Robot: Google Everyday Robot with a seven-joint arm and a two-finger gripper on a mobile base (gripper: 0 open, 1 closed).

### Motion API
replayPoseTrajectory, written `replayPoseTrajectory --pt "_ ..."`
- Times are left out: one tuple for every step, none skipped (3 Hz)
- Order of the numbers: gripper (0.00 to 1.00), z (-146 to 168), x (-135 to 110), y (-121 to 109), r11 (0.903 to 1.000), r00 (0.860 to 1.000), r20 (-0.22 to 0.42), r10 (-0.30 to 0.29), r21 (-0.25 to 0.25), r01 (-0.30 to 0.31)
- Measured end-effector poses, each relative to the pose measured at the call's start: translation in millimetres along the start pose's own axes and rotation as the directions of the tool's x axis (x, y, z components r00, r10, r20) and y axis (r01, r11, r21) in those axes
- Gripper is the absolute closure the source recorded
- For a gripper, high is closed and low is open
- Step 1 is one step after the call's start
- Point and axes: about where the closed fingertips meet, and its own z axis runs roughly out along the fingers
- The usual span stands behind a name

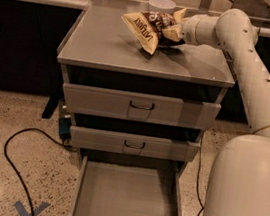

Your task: Pick brown chip bag from bottom drawer and place on counter

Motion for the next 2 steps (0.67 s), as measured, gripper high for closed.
replayPoseTrajectory --pt "0.57 0.1 0.0 0.1 1.0 1.0 0.0 0.0 0.0 0.0" --pt "0.34 0.1 0.0 0.1 1.0 1.0 0.0 0.0 0.0 0.0"
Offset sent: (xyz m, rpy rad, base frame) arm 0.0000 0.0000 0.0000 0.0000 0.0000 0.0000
